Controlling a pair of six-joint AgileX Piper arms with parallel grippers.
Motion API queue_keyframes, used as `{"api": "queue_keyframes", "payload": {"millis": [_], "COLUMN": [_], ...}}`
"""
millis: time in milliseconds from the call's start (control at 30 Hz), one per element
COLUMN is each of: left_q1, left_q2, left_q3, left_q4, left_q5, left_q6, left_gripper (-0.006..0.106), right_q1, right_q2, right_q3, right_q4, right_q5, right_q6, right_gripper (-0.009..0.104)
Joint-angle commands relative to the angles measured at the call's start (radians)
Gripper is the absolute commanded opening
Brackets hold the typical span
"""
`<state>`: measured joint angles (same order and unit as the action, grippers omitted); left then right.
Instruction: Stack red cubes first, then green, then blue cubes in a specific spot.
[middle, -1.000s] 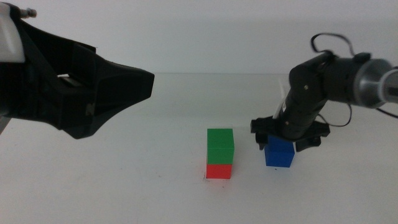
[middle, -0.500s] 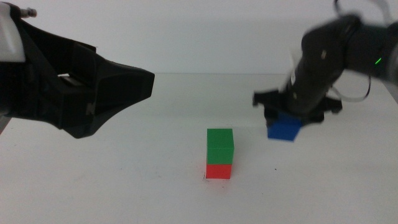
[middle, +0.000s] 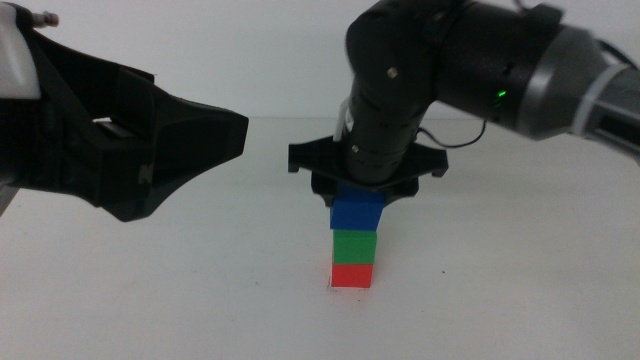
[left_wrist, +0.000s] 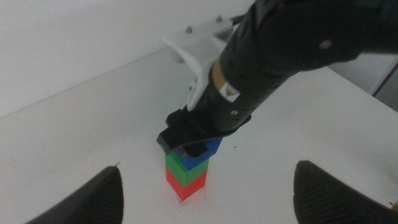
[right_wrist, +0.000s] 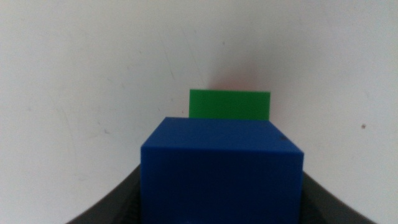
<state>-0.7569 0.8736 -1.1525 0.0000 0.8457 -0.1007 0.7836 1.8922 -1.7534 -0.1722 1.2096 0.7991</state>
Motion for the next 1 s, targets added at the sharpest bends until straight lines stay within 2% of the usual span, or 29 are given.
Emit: {"api": "queue_keyframes", "payload": {"millis": [0, 500, 933, 967], "left_q1": [-0.001, -0.001, -0.001, -0.001], "left_q2": [-0.003, -0.003, -0.003, -0.003], "left_q3": [0.002, 0.002, 0.002, 0.002], "left_q4": [0.0, 0.0, 0.0, 0.0], "left_q5": [-0.017, -0.054, -0.057, -0.057], "left_q6": [0.003, 0.003, 0.003, 0.003], "left_gripper": [0.094, 0.094, 0.094, 0.094], "right_q1": [0.005, 0.003, 0.001, 0.001], "right_q2": [0.011, 0.076, 0.11, 0.11], "right_q3": [-0.011, -0.011, -0.011, -0.011], "right_q4": [-0.024, -0.08, -0.083, -0.09], "right_q5": [0.011, -0.018, -0.052, -0.032], "right_q6": [0.015, 0.023, 0.023, 0.023], "right_gripper": [0.003, 0.004, 0.004, 0.023]}}
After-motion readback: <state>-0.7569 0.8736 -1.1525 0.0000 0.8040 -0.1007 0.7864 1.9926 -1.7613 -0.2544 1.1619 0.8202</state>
